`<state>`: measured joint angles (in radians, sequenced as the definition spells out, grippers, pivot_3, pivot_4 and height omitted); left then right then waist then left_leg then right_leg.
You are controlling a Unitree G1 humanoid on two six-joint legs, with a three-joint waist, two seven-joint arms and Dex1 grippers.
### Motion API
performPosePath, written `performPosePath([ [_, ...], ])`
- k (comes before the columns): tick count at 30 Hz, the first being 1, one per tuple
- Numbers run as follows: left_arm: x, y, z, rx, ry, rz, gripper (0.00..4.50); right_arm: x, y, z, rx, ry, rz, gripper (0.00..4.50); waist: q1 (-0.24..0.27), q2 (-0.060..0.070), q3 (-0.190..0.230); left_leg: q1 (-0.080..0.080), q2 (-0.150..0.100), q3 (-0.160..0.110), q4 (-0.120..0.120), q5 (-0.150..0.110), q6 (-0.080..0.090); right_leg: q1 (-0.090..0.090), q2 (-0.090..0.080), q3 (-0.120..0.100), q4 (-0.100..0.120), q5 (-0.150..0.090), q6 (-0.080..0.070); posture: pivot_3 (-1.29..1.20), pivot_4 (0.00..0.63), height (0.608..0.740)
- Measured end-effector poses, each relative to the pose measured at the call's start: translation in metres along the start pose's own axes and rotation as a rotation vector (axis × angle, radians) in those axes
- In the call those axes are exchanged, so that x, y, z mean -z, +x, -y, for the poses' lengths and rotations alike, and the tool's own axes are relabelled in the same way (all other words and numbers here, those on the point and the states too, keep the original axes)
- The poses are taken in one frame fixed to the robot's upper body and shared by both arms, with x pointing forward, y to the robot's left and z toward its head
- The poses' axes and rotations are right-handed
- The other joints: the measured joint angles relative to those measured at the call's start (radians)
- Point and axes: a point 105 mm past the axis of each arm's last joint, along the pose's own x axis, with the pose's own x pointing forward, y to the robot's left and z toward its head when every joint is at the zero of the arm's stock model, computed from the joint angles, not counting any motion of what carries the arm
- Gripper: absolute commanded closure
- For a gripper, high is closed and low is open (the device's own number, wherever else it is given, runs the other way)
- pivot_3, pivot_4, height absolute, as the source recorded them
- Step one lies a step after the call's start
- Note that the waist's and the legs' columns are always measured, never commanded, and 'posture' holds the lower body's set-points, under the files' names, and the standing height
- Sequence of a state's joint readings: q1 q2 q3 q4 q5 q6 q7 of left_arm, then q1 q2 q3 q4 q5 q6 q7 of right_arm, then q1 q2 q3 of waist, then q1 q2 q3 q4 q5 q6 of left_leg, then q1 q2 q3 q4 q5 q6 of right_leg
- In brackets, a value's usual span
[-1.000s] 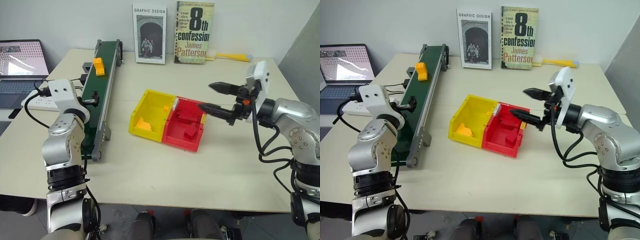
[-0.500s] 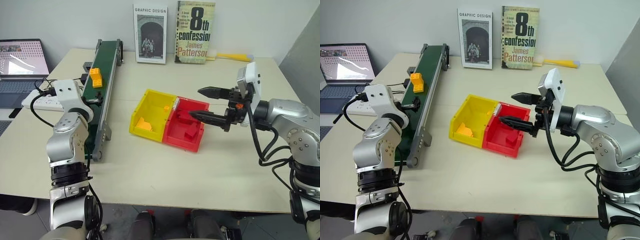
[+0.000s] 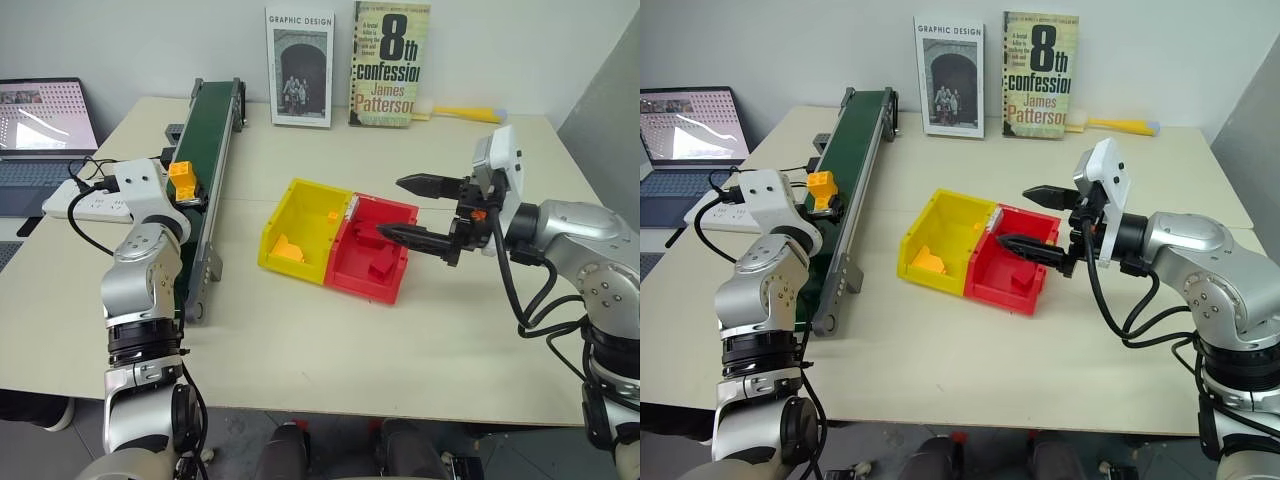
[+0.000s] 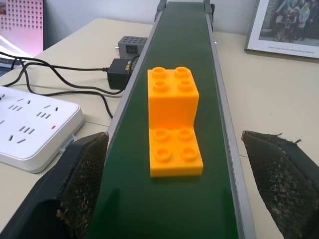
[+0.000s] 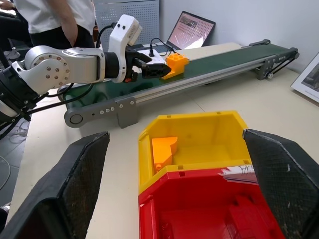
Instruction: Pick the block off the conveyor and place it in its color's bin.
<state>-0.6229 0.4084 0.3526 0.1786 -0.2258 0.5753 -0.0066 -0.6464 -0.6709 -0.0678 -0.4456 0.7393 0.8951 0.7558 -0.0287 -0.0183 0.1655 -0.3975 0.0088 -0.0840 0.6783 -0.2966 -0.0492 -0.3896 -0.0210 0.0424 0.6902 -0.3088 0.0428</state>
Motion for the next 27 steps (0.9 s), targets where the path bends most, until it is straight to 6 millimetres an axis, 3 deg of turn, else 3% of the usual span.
performPosePath([
  [4, 0.004, 0.000, 0.000, 0.005, -0.075, -0.015, 0.99, -0.001, 0.000, -0.001, 0.002, 0.009, 0.002, 0.00, 0.000, 0.000, 0.000, 0.000, 0.000, 0.000, 0.000, 0.000, 0.000, 0.000, 0.000, 0.000, 0.000, 0.000, 0.000, 0.00, 0.150, 0.740],
  [7, 0.011, -0.001, 0.001, -0.001, -0.116, -0.048, 1.69, -0.002, -0.002, 0.000, 0.006, 0.012, 0.007, 0.00, 0.000, 0.000, 0.000, 0.000, 0.000, 0.000, 0.000, 0.000, 0.000, 0.000, 0.000, 0.000, 0.000, 0.000, 0.000, 0.00, 0.150, 0.740],
  [14, 0.005, -0.005, 0.001, -0.025, -0.126, -0.035, 2.98, -0.002, -0.004, 0.001, 0.011, 0.006, -0.003, 0.00, 0.000, 0.000, 0.000, 0.000, 0.000, 0.000, 0.000, 0.000, 0.000, 0.000, 0.000, 0.000, 0.000, 0.000, 0.000, 0.00, 0.150, 0.740],
  [23, 0.003, -0.007, -0.001, -0.027, -0.137, -0.044, 2.98, -0.003, -0.004, 0.001, 0.013, 0.004, -0.002, 0.00, 0.000, 0.000, 0.000, 0.000, 0.000, 0.000, 0.000, 0.000, 0.000, 0.000, 0.000, 0.000, 0.000, 0.000, 0.000, 0.00, 0.150, 0.740],
  [25, -0.005, -0.005, 0.016, 0.071, -0.086, -0.033, 2.98, -0.002, -0.005, 0.003, 0.027, -0.001, -0.010, 0.00, 0.000, 0.000, 0.000, -0.001, -0.001, 0.000, 0.000, 0.000, 0.000, 0.000, 0.000, -0.001, 0.000, 0.000, 0.000, 0.00, 0.150, 0.740],
  [27, -0.026, -0.005, 0.047, 0.219, -0.035, 0.015, 2.98, -0.004, -0.008, 0.005, 0.047, -0.010, -0.011, 0.00, 0.011, 0.000, 0.000, -0.001, -0.001, 0.000, 0.000, 0.000, 0.000, 0.001, 0.000, -0.002, -0.001, 0.000, 0.000, 0.00, 0.150, 0.740],
])
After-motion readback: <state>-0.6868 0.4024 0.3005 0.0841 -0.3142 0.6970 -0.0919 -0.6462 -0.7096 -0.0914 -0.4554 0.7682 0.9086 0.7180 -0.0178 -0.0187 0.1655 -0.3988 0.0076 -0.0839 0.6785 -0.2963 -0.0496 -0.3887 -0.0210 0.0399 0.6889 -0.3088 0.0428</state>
